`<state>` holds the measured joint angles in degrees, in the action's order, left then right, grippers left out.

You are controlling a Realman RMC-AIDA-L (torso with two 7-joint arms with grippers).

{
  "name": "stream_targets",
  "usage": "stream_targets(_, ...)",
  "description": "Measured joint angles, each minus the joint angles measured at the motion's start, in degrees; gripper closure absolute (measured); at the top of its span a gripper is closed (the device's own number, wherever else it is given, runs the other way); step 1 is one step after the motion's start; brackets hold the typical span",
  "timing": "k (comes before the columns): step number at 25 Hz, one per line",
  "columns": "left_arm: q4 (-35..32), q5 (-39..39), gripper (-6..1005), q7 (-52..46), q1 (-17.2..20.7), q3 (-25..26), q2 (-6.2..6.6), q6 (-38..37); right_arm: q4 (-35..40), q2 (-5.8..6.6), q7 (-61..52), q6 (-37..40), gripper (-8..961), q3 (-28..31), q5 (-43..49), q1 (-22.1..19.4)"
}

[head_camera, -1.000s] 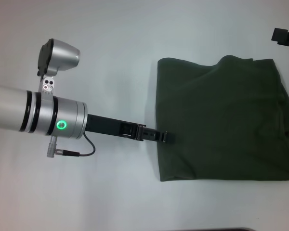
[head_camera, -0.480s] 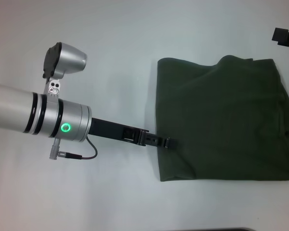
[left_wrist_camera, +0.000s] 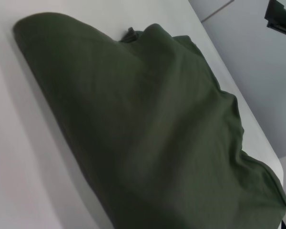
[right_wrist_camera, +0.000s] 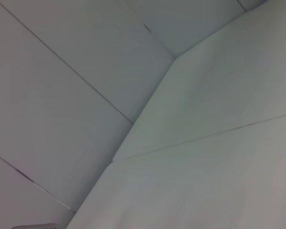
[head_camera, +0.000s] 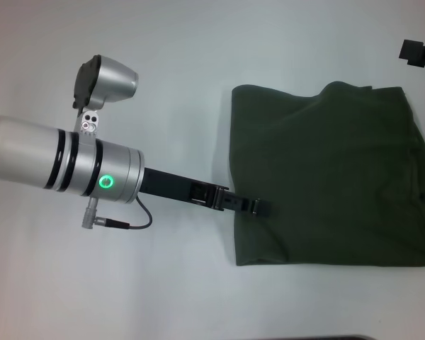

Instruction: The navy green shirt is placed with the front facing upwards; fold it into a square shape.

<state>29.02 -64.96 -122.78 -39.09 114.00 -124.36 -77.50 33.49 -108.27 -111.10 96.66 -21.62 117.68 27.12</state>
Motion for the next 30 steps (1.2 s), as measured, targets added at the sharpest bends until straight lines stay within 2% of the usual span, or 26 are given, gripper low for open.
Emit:
stream_targets(23, -0.3, -0.1, 126, 0.0, -0.9, 0.3, -0.01, 0.2, 0.0, 0.00, 0.0, -0.3, 41, 0.0, 0.0, 0.4)
stream_targets(30, -0.3, -0.1, 179, 0.0, -0.9, 0.3, 0.04, 0.7, 0.0, 0.00, 0.0, -0.3, 42, -0.1, 0.1, 0.4)
